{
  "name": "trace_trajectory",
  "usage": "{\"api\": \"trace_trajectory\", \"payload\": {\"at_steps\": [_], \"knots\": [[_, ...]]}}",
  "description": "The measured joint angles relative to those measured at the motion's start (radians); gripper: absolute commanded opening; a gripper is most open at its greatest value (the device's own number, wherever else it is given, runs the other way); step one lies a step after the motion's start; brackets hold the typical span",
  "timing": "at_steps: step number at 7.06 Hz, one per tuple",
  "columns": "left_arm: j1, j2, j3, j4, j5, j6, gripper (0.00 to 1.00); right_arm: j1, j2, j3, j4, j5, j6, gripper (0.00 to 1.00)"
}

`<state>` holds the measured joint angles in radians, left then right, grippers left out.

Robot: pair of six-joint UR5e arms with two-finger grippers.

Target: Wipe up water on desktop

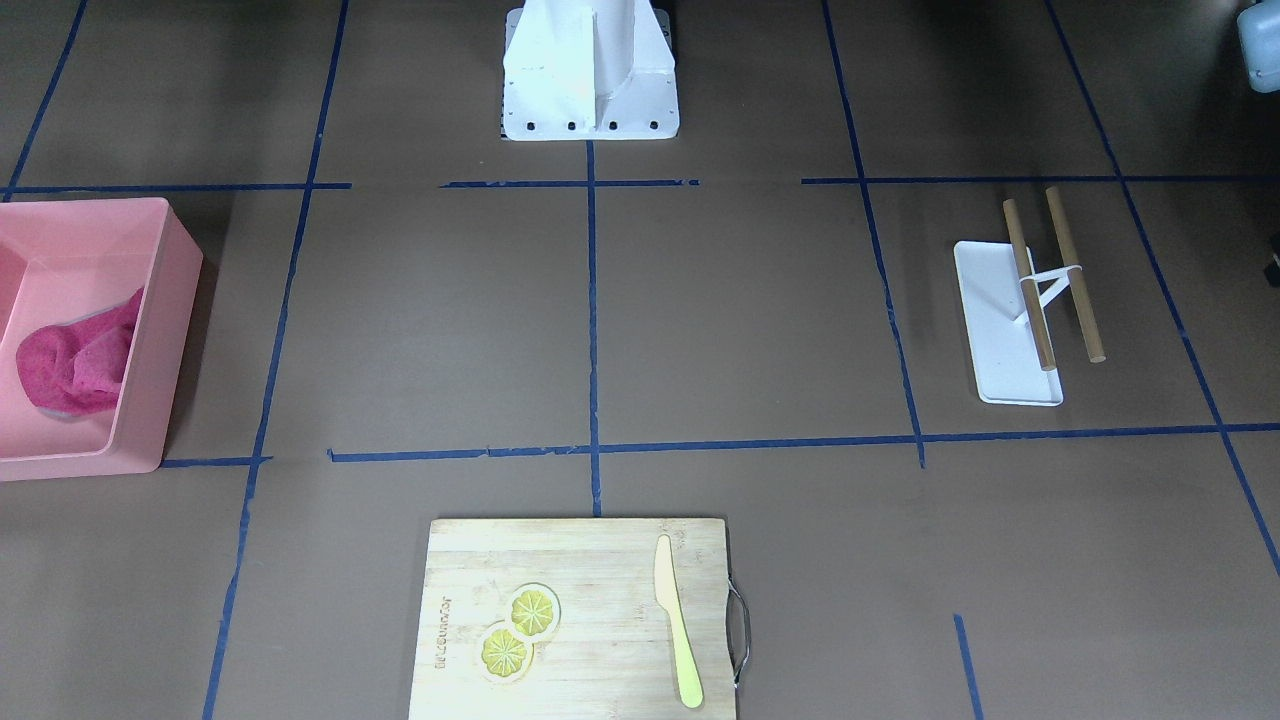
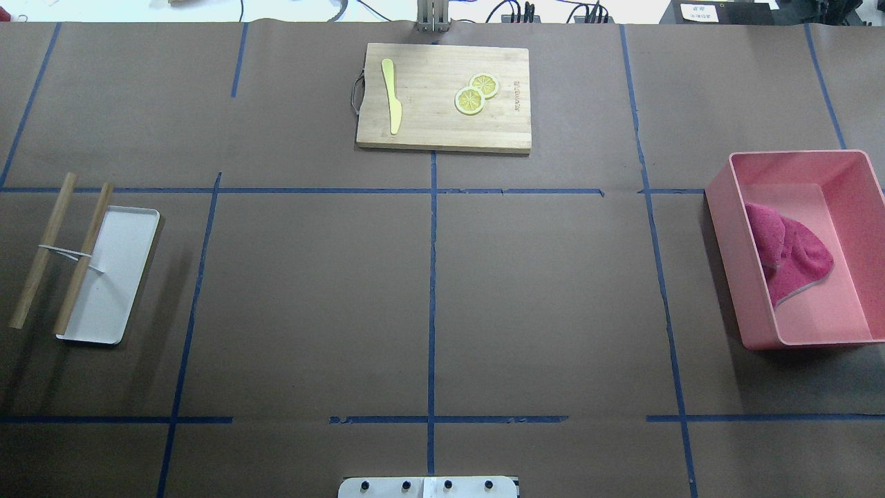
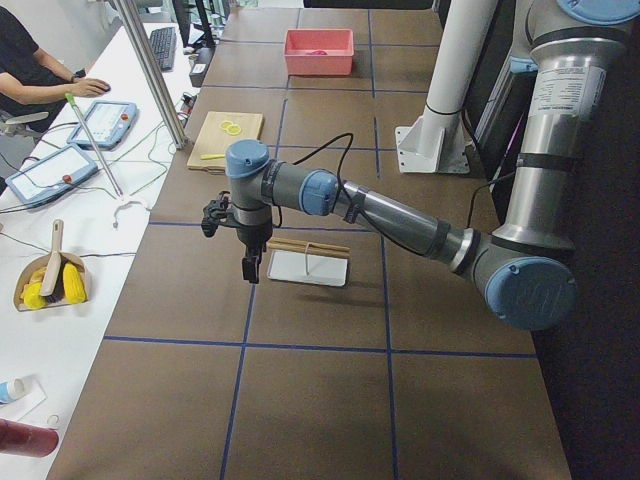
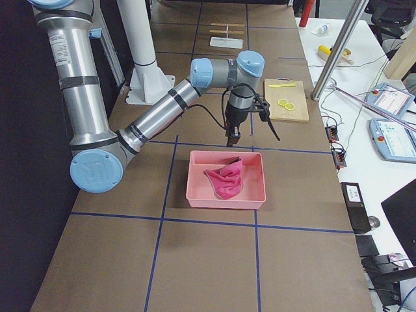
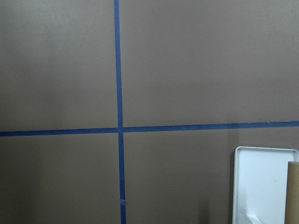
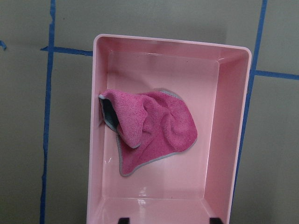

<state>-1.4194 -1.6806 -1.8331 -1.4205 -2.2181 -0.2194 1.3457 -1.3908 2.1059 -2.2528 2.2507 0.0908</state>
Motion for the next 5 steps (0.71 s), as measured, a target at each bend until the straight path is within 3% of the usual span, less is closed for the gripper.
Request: {"api": "trace_trajectory", "payload": {"at_steps": [2,3,5], "knots": [[-0.019,-0.001,0.012,0.004,-0.005,0.029,1.00,0.006,-0.023,-0.031,0.053,0.022,-0.015,1.00],[-0.047,-0.003,0.045,0.004,-0.024,0.084,1.00,0.024,-0.061,-0.068,0.152,0.043,-0.038,1.00],[-0.116,-0.011,0.131,0.000,-0.067,0.223,1.00,0.086,-0.192,-0.187,0.476,0.072,-0.076,1.00]]}}
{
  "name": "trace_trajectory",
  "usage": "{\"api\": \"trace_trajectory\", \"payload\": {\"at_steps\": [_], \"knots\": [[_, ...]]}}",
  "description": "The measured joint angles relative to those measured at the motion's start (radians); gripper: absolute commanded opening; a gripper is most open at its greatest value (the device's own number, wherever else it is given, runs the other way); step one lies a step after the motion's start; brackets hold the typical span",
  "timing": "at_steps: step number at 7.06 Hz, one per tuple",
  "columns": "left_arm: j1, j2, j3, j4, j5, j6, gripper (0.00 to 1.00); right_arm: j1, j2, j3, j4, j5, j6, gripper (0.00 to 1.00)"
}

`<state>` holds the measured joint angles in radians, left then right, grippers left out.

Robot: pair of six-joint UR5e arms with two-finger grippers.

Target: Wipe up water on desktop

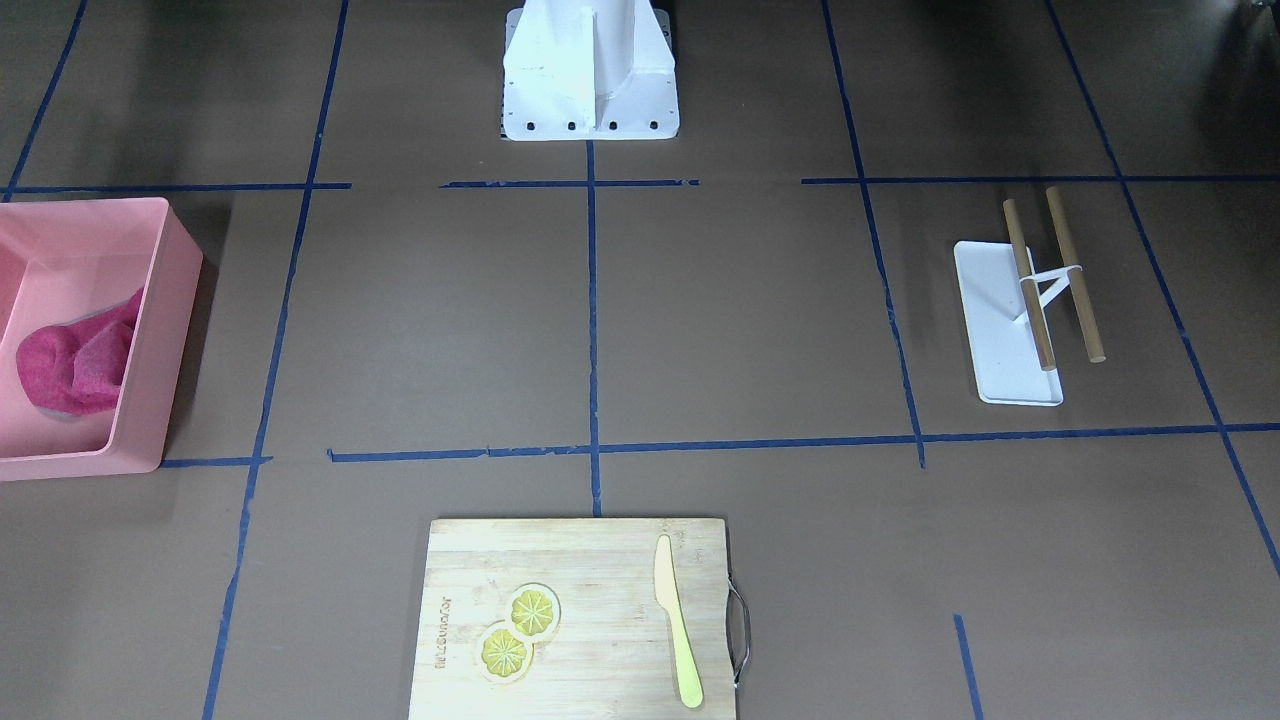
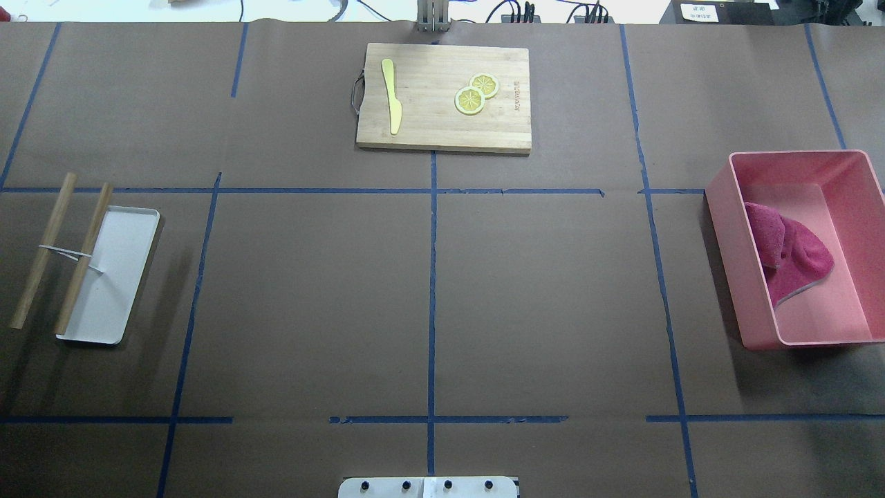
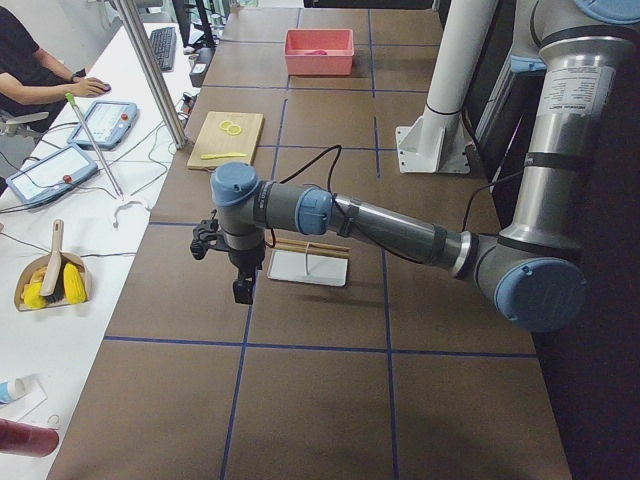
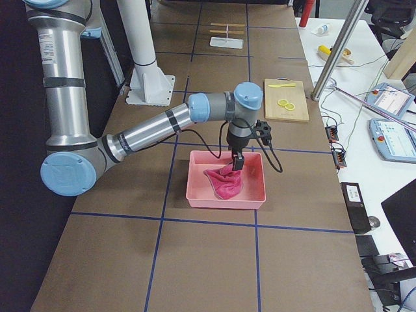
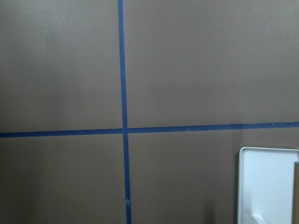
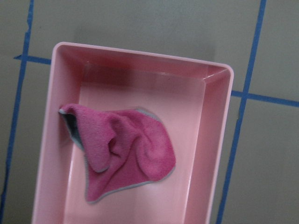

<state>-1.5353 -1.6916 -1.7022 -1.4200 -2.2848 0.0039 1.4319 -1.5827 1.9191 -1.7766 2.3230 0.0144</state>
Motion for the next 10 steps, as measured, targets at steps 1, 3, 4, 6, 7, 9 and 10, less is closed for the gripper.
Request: {"api": "trace_trajectory", "payload": {"at_steps": [1,3,4,6,7,9,10], "knots": [[-0.015,-0.001,0.036,-0.001,-0.006,0.049,1.00,0.037,-0.053,-0.062,0.146,0.005,-0.007,1.00],[-0.036,0.001,0.160,-0.017,-0.011,0.162,1.00,0.082,-0.087,-0.118,0.265,0.014,-0.008,1.00],[-0.047,0.005,0.227,-0.060,-0.030,0.186,1.00,0.087,-0.081,-0.122,0.278,0.012,-0.008,1.00],[-0.082,0.009,0.309,-0.130,-0.114,0.195,1.00,0.089,-0.073,-0.124,0.283,0.005,-0.008,1.00],[-0.095,0.010,0.315,-0.138,-0.135,0.193,1.00,0.089,-0.075,-0.126,0.283,0.006,-0.008,1.00],[-0.113,0.057,0.239,-0.135,-0.141,0.152,1.00,0.090,-0.085,-0.133,0.274,0.013,-0.006,1.00],[-0.113,0.103,0.168,-0.133,-0.133,0.090,1.00,0.090,-0.088,-0.135,0.271,0.015,-0.005,1.00]]}}
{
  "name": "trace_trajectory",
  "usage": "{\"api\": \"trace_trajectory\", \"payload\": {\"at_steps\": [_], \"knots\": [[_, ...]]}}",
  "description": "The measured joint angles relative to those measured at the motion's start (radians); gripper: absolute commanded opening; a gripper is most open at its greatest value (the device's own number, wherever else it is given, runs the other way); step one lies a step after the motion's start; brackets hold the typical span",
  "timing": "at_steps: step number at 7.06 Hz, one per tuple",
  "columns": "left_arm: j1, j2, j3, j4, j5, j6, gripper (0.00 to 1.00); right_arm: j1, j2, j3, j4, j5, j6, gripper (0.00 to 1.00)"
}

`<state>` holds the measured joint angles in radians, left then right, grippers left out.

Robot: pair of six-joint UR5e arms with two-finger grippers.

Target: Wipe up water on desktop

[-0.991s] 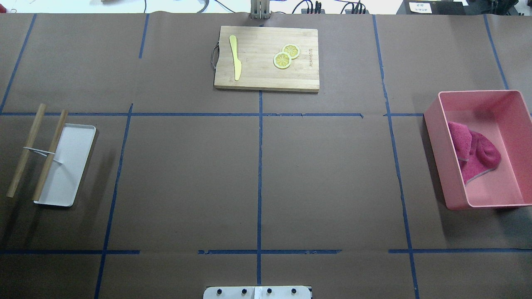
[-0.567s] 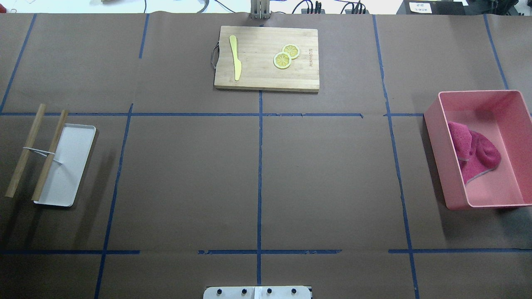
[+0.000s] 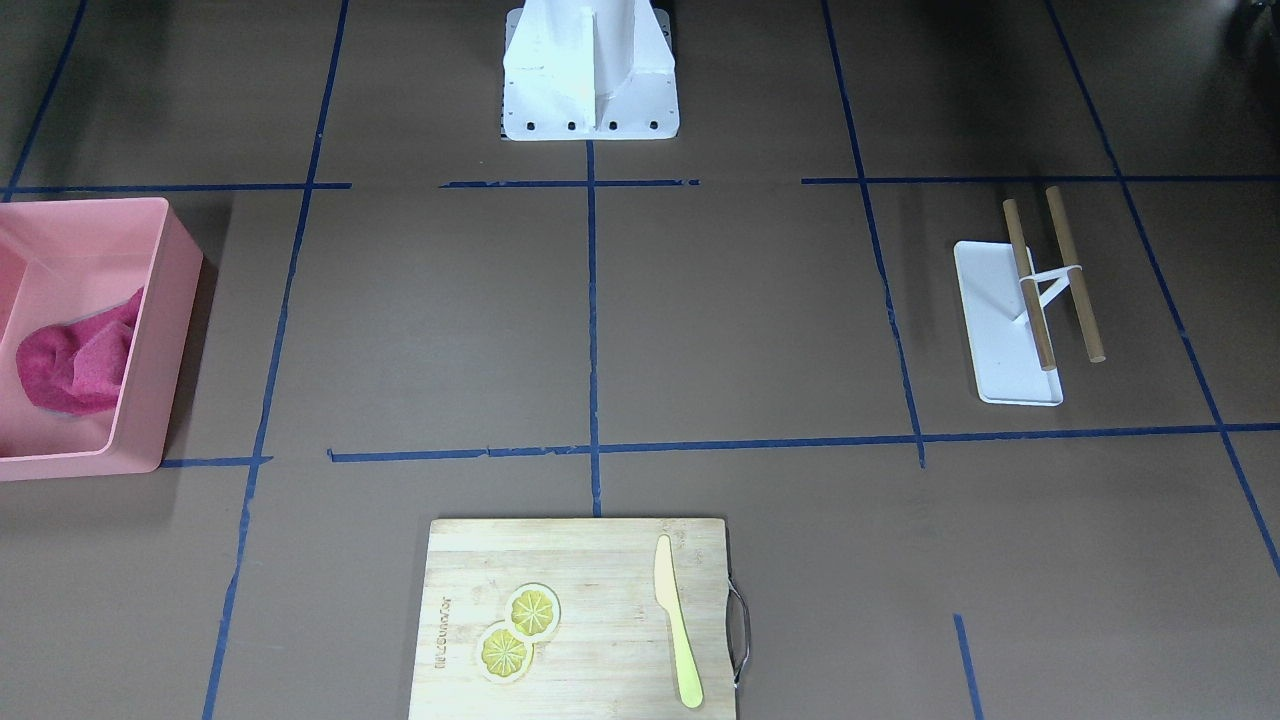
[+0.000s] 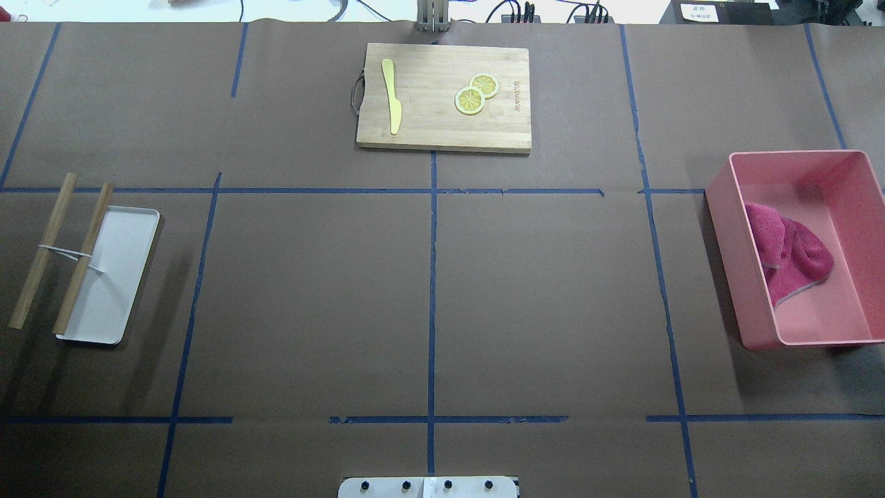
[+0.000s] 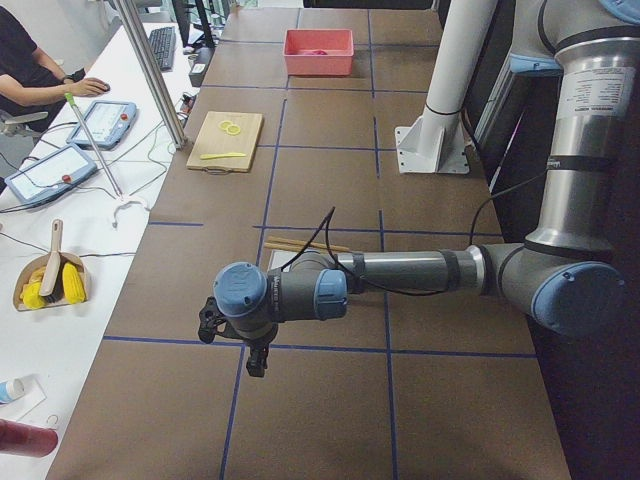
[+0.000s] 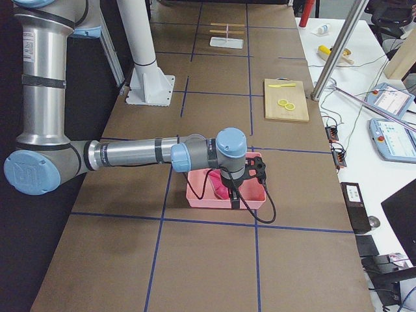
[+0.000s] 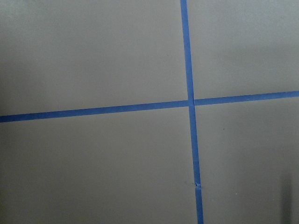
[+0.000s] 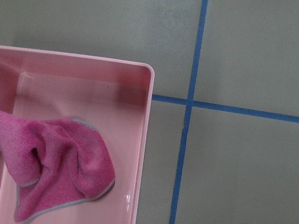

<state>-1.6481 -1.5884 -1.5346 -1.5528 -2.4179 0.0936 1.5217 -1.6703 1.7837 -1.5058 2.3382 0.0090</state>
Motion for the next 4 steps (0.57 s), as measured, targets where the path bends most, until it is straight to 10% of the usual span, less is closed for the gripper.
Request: {"api": "trace_trajectory", "payload": {"at_steps": [4], "knots": [[0.071,0.047,-0.075,0.060,0.068,-0.050,1.00,0.001,-0.001,-0.018,-0.015,0.003,0.002,1.00]]}}
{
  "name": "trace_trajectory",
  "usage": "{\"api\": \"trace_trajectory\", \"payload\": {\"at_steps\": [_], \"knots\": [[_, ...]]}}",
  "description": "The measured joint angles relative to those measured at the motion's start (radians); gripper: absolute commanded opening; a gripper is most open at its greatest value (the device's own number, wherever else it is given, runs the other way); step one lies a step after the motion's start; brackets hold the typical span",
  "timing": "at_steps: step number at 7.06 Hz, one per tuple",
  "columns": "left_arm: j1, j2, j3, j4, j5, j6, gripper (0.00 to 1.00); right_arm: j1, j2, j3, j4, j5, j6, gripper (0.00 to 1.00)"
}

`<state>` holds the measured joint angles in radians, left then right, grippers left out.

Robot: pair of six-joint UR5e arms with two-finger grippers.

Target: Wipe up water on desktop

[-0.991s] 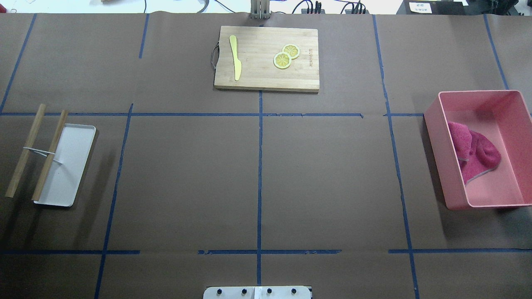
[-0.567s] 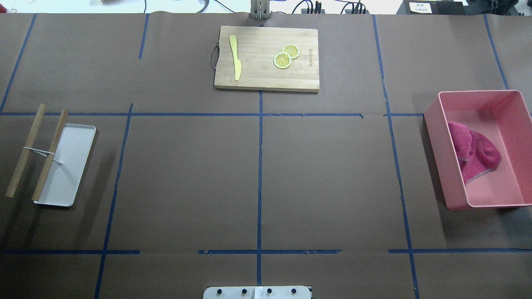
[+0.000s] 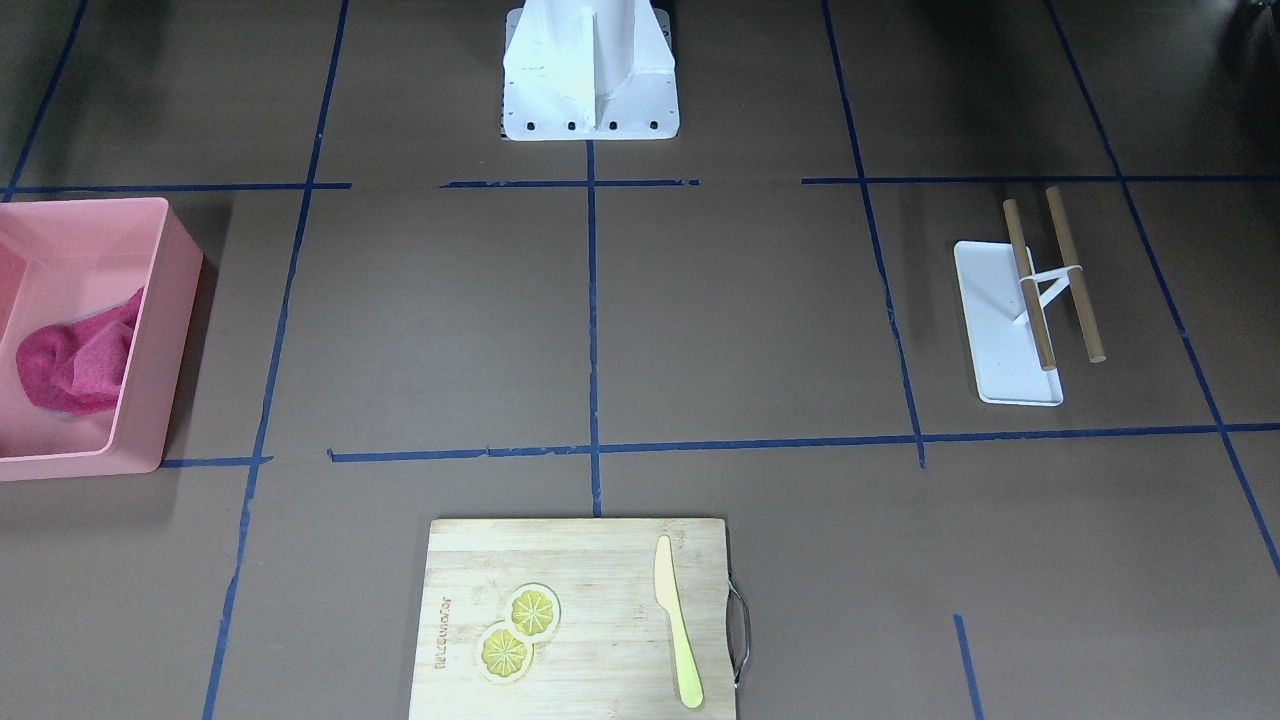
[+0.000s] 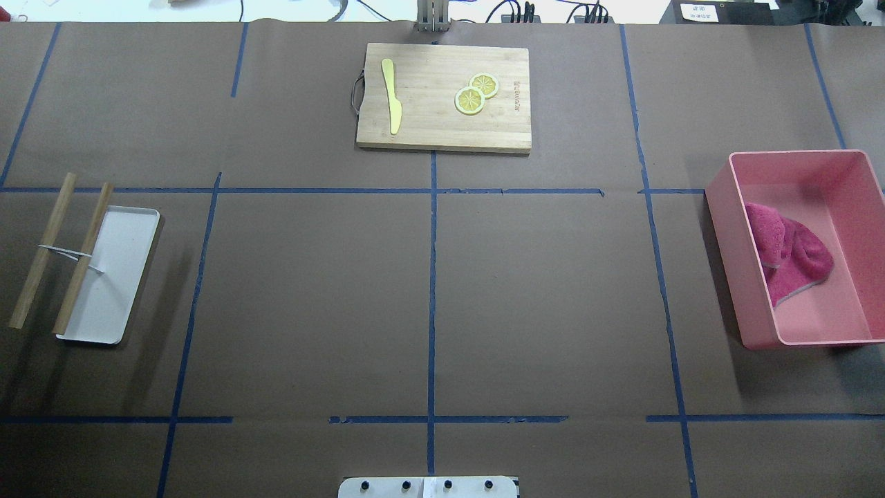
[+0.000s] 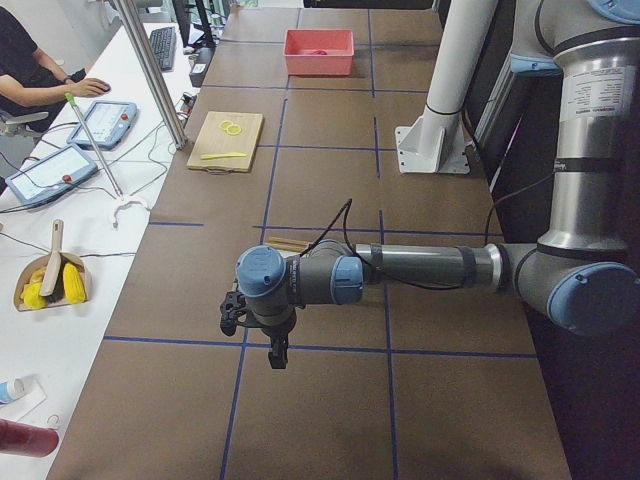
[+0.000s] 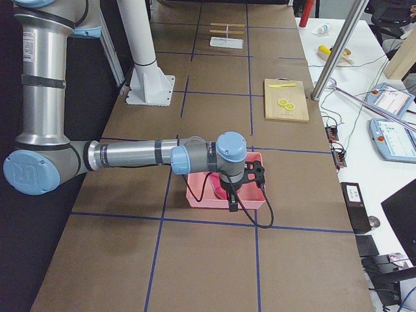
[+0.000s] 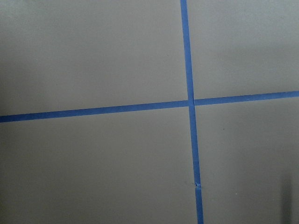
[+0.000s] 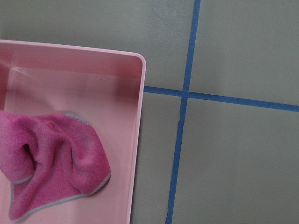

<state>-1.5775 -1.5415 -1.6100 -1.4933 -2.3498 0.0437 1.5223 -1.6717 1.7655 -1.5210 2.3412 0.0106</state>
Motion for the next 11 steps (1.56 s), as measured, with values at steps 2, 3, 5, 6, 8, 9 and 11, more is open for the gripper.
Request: {"api": "trace_trajectory", "payload": {"at_steps": [2,3,5,6,8,9,11], "knots": [[0.012,0.010,-0.002,0.022,0.002,0.066,1.00,0.003,0.002,-0.004,-0.026,0.002,-0.001,1.00],[0.012,0.011,0.002,0.025,0.001,0.094,1.00,0.003,0.003,-0.005,-0.031,0.002,-0.001,1.00],[0.012,0.014,0.005,0.028,-0.003,0.110,1.00,0.004,0.007,-0.006,-0.046,0.001,0.000,1.00],[0.011,0.015,0.007,0.028,-0.005,0.111,1.00,0.004,0.012,-0.006,-0.065,0.000,0.000,1.00],[0.011,0.015,0.008,0.027,-0.007,0.111,1.00,0.012,0.011,-0.012,-0.097,0.001,-0.002,1.00],[0.010,0.014,0.008,0.027,-0.008,0.111,1.00,0.035,0.009,-0.032,-0.110,0.004,-0.008,1.00],[0.010,0.012,0.009,0.025,-0.008,0.111,1.00,0.080,0.006,-0.089,-0.112,0.010,-0.050,1.00]]}}
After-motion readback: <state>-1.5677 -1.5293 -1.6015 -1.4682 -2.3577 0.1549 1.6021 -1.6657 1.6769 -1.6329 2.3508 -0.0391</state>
